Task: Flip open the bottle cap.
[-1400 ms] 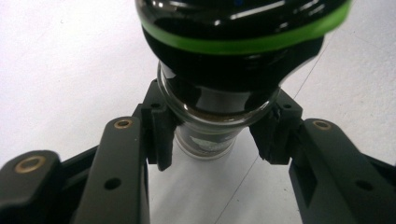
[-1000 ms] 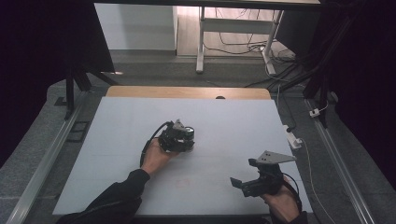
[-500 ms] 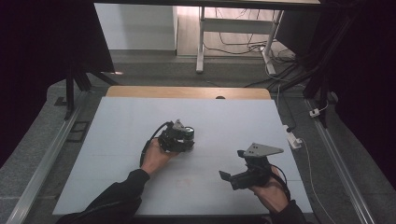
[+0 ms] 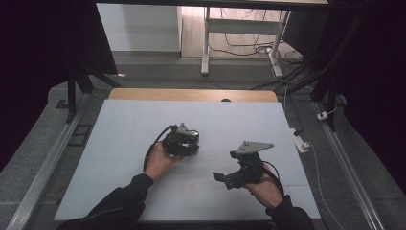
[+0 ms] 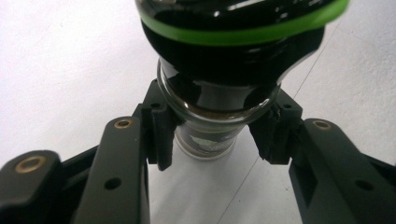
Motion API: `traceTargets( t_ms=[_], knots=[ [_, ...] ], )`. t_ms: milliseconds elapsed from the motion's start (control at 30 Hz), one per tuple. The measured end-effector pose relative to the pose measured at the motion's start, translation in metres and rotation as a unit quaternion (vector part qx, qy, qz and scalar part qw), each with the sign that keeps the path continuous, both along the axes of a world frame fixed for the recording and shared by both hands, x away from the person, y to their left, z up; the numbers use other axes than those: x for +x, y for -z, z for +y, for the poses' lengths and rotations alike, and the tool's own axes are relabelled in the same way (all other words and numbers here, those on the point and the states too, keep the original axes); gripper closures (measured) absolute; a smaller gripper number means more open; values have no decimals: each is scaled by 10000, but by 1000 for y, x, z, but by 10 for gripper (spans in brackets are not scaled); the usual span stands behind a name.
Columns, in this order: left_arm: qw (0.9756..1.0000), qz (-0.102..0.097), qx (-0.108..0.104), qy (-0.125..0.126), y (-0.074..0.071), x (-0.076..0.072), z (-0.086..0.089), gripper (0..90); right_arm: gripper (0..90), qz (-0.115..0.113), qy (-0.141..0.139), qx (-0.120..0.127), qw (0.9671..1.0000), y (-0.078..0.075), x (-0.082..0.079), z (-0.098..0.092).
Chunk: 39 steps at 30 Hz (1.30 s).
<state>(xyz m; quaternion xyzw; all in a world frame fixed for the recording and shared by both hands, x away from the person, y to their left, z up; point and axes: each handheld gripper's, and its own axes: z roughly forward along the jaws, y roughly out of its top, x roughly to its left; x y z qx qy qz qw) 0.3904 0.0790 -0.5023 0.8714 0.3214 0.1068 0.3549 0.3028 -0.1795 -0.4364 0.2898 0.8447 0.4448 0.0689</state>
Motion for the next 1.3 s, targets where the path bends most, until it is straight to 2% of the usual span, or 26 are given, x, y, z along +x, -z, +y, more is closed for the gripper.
traceTargets(
  t_ms=[200,467,700,933,1000,1033,1067,1100,1133,1200,1233,1300],
  knots=[
    [10000,-2,9,2,0,0,0,538,0,-50,24,-103,9999,0,9,13],
    [10000,-1,19,-2,0,0,0,538,0,1,-1,-206,9998,2,25,30],
    [10000,-1,28,-2,0,-1,0,538,0,-10,-41,-400,9992,8,42,48],
    [10000,0,34,-1,0,0,-1,538,14,-52,-99,-576,9983,12,50,58],
    [10000,3,37,2,0,0,-1,538,84,-63,-103,-512,9986,12,54,59],
    [10000,5,37,1,-1,0,-1,538,84,-63,-103,-512,9986,12,54,59],
    [10000,1,42,-1,-1,-1,-1,538,167,-121,-121,-492,9986,12,56,58],
    [10000,0,44,-1,-1,-1,-1,538,213,-163,-111,-498,9986,12,57,58],
    [10000,0,45,0,-1,-1,-1,538,213,-163,-111,-498,9986,12,57,58],
    [10000,6,47,2,-1,-1,-1,538,316,-152,-105,-470,9987,11,59,57],
    [10000,-2,46,-3,0,-1,-1,538,436,-170,-144,-474,9986,10,61,57],
    [10000,-2,42,-4,0,-1,-1,538,524,-102,-228,-500,9984,10,64,58]
  ],
)
